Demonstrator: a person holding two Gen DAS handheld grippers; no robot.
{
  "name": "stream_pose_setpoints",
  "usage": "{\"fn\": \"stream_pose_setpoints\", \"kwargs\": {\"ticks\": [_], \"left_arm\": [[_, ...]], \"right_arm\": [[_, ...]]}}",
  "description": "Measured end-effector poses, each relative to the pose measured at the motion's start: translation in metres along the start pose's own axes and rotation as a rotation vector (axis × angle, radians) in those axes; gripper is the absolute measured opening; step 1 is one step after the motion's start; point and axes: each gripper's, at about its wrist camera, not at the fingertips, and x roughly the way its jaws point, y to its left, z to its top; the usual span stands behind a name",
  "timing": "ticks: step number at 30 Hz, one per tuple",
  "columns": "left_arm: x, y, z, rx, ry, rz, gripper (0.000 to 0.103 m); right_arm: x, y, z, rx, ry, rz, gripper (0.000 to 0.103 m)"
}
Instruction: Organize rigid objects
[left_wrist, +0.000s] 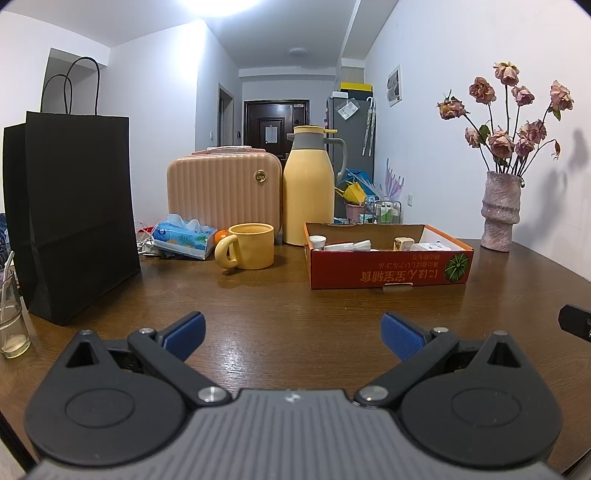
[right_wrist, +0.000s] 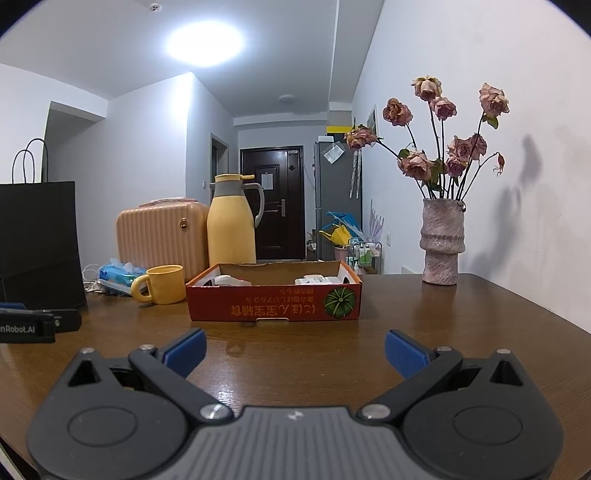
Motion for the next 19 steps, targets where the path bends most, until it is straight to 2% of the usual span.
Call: {"fn": "stream_pose_setpoints", "kwargs": {"ticks": [19], "left_arm": [[0.0067, -0.0005, -0.0038, -0.01, 0.028, -0.012, 0.103]], "right_arm": [[0.003, 0.0035, -0.0035, -0.002, 0.019, 0.009, 0.103]]}}
